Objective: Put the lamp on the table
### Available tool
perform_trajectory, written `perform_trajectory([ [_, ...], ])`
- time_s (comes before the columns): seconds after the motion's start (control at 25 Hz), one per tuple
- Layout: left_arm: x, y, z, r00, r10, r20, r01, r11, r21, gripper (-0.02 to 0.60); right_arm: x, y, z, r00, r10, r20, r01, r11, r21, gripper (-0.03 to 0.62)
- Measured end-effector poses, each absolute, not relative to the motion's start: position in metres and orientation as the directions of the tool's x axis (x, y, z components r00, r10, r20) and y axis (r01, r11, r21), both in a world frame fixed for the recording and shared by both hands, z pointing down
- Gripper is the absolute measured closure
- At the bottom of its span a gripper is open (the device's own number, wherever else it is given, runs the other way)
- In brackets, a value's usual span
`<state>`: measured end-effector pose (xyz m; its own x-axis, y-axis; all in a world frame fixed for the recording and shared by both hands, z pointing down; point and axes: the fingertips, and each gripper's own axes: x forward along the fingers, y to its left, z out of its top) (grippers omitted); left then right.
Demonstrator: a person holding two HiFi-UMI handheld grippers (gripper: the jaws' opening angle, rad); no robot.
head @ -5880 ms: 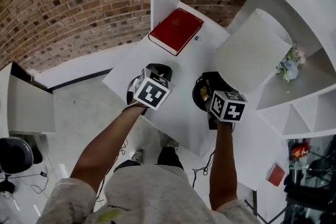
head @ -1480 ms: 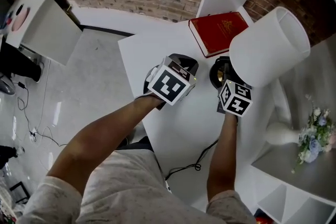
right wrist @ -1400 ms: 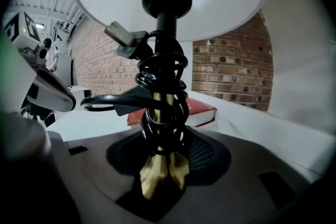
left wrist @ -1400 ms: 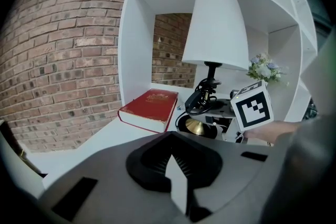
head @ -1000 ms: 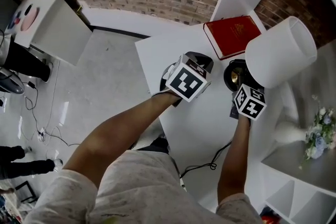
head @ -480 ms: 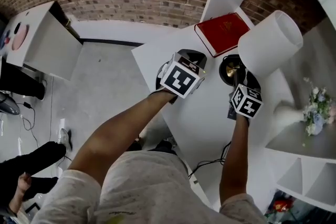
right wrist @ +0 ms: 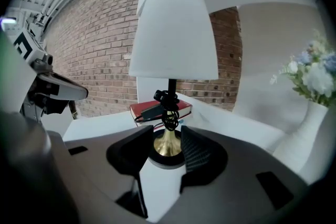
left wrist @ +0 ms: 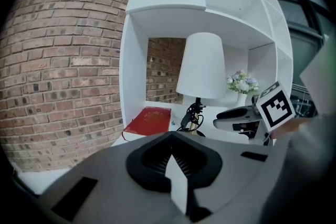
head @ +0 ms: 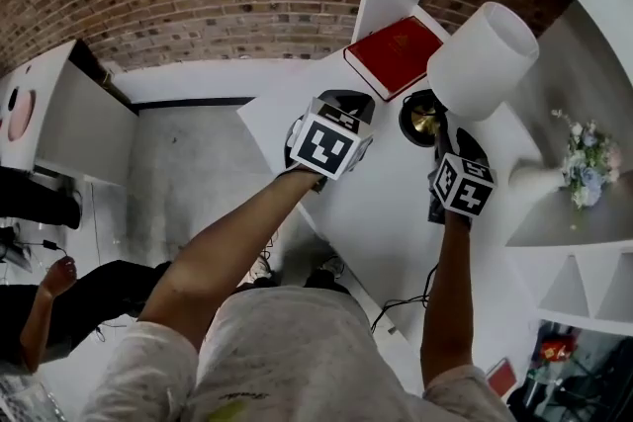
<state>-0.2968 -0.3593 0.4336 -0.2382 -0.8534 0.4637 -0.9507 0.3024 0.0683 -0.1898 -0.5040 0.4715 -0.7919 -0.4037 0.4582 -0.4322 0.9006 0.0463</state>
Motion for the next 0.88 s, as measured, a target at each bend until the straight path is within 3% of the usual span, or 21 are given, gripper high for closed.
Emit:
perform_trajectory([
  [0.64,-0.296,-0.337,0.41,-0.16,-0.892,0.422,-0.977,0.205,0.063,0.586,-0.177,-0.431,0.423,-0.792,-0.434,0.429,-0.484,0.875,-0.006,0.434],
  [0.88,-0.297,-0.328,0.401,-0.135,-0.909,0.394,-0.98,0.18,0.081,0.586,-0.166,-0.415,0.404,-0.785,-0.465,0.409,-0.502,0.865,0.019,0.493],
])
